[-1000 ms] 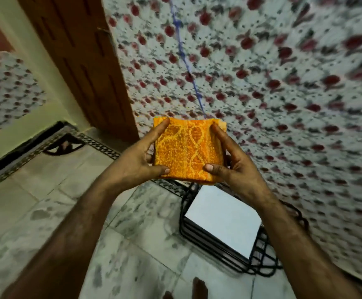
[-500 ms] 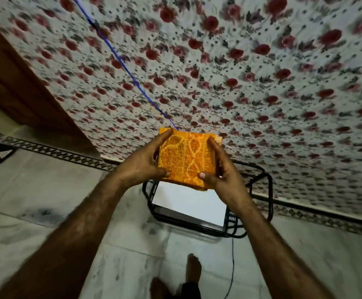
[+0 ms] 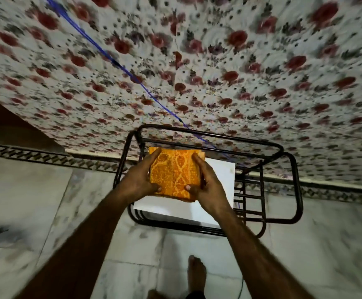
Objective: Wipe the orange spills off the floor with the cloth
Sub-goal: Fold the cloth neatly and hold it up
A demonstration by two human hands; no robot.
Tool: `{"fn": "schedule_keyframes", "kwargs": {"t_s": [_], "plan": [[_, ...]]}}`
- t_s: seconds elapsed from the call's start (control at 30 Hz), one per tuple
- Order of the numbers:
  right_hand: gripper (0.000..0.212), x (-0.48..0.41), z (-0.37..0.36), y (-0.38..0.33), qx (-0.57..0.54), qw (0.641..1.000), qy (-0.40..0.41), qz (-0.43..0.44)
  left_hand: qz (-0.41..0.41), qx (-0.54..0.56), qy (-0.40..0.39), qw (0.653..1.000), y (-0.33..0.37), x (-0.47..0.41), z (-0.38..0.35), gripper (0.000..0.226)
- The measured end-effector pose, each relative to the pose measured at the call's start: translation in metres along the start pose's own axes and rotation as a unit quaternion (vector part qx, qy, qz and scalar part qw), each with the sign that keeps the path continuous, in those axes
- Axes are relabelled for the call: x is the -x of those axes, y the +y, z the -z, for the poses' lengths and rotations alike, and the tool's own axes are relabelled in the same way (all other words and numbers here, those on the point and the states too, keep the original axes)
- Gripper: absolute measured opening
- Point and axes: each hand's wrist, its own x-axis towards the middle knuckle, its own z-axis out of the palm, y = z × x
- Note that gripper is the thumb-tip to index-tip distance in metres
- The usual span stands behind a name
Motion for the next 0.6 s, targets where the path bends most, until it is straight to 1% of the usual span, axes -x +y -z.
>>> {"fn": "schedule_keyframes", "kwargs": {"t_s": [0.17, 0.27, 0.4, 0.5, 0.6], "plan": [[0.091, -0.035, -0.032, 0.068, 0.028, 0.999, -0.012, -0.03, 0.01, -0.008, -0.034, 0.999, -0.062, -0.048, -0.023, 0.115], [0.091, -0.053, -0.047, 0.096, 0.039, 0.998, -0.011, -0.052, 0.025, -0.026, -0.041, 0.998, -0.084, -0.073, -0.031, 0.112], [0.089, -0.073, -0.06, 0.114, 0.06, 0.995, -0.018, -0.073, 0.034, -0.063, -0.046, 0.996, -0.106, -0.1, -0.04, 0.116], [0.086, -0.081, -0.068, 0.125, 0.125, 0.989, -0.014, -0.073, 0.041, -0.091, -0.036, 0.994, -0.123, -0.114, -0.048, 0.119], [0.084, -0.082, -0.074, 0.128, 0.166, 0.984, -0.005, -0.065, 0.06, -0.122, -0.022, 0.99, -0.128, -0.116, -0.058, 0.12]]}}
